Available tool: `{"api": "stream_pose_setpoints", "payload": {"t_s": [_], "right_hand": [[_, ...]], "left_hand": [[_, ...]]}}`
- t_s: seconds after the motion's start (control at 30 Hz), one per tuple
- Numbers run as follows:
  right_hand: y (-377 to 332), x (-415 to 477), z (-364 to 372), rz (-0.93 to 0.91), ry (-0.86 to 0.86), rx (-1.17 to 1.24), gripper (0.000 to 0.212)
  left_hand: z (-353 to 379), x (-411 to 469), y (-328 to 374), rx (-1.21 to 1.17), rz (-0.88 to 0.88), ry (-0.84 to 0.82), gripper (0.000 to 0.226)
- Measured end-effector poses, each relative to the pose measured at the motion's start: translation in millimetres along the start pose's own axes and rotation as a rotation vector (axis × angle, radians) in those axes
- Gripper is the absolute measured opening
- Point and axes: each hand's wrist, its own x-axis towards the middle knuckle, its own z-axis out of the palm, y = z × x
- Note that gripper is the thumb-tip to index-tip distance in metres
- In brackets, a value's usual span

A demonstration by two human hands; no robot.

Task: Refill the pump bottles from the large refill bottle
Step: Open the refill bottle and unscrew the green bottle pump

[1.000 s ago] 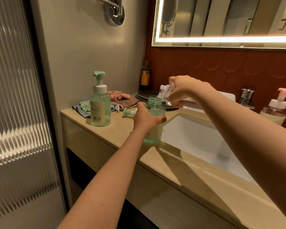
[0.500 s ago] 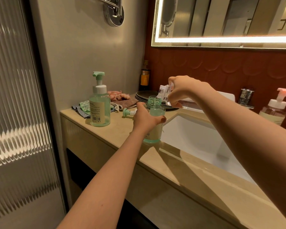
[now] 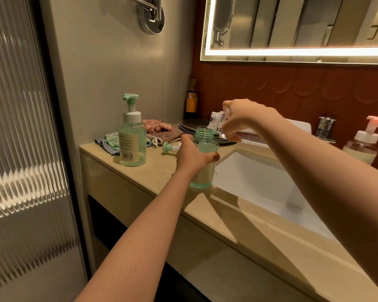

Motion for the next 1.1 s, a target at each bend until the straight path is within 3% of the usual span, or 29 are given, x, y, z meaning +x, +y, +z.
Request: {"api": "stream_pose_setpoints", "payload": {"t_s": [1.1], "right_hand": [[-1.9, -1.8, -0.4, 0.002, -0.001, -0.001, 0.052]], "left_hand": [[1.2, 1.8, -1.8, 0.009, 0.003, 0.004, 0.083]]}}
